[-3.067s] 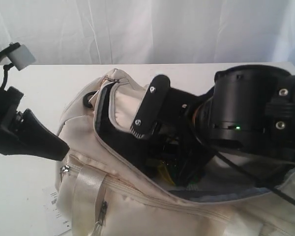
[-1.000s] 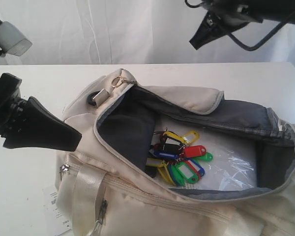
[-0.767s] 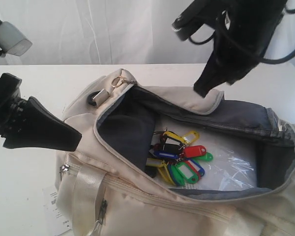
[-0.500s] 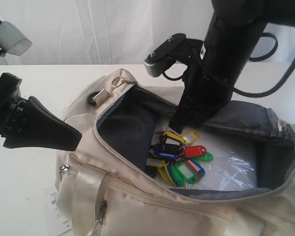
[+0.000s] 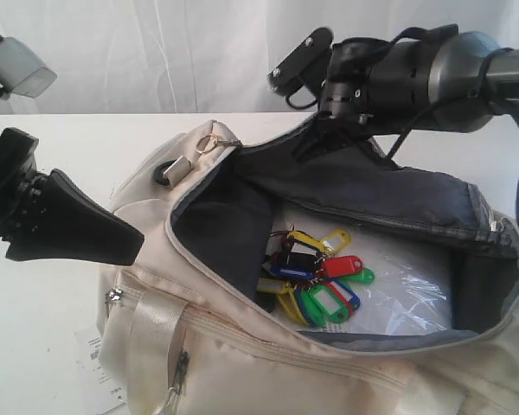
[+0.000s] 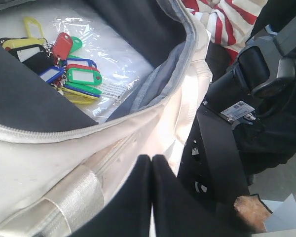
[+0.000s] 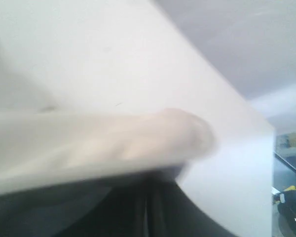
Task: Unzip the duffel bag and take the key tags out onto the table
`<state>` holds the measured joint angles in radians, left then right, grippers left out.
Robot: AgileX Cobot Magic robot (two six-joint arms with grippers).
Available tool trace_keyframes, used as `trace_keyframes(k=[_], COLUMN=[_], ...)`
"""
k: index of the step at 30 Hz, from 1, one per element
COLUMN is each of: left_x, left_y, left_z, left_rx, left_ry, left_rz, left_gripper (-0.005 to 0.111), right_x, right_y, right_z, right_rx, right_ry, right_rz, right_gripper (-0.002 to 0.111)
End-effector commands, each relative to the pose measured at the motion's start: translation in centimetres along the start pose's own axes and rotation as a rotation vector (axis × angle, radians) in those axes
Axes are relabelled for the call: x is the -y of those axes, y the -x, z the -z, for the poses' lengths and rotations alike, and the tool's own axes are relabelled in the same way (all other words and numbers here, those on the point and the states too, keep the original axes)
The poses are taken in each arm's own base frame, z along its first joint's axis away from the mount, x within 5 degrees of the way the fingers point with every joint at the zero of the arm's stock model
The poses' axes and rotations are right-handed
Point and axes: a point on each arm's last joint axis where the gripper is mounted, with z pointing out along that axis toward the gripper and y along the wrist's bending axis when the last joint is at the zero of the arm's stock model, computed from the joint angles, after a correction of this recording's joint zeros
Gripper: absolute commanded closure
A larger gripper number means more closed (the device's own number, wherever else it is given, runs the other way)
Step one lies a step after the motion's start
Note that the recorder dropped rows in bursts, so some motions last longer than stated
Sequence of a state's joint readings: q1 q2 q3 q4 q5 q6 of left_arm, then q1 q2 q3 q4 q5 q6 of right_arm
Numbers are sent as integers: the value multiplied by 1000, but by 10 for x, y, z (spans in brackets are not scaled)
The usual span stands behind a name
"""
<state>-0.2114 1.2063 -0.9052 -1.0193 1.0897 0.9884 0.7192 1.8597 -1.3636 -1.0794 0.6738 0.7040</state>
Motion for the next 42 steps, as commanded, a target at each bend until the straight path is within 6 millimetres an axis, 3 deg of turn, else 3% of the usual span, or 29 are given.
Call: trace_keyframes(k=[1, 10, 13, 16, 22, 27, 32, 38, 42], left_x=[4, 4, 4, 4, 5, 3, 3, 10, 14], left_y=[-1, 0, 0, 0, -1, 2, 25, 54, 81], left_z=[0, 0, 0, 0, 0, 0, 5, 26, 46], left_rx=[10, 16, 16, 14, 13, 46, 266, 190, 119], left_ry=[-26, -29, -29, -31, -35, -12, 10, 130, 257], left_rz=[-3, -1, -1, -4, -76, -216, -159, -146, -150], left_gripper=[107, 107, 107, 107, 107, 107, 107, 107, 107], right_x=[23, 38, 56, 68, 63, 61, 70, 87, 92], right_y=[11, 5, 0, -8, -52, -100, -127, -129, -133], right_z=[7, 31, 52, 84, 166, 198, 221, 241, 249], right_rx=[124, 4, -59, -76, -105, -168, -79, 135, 164], right_ry=[-165, -169, -220, -122, 381, 495, 474, 388, 381], right_rz=[-227, -95, -110, -132, -76, 1, -26, -58, -86], right_gripper=[108, 108, 108, 108, 108, 108, 108, 108, 108])
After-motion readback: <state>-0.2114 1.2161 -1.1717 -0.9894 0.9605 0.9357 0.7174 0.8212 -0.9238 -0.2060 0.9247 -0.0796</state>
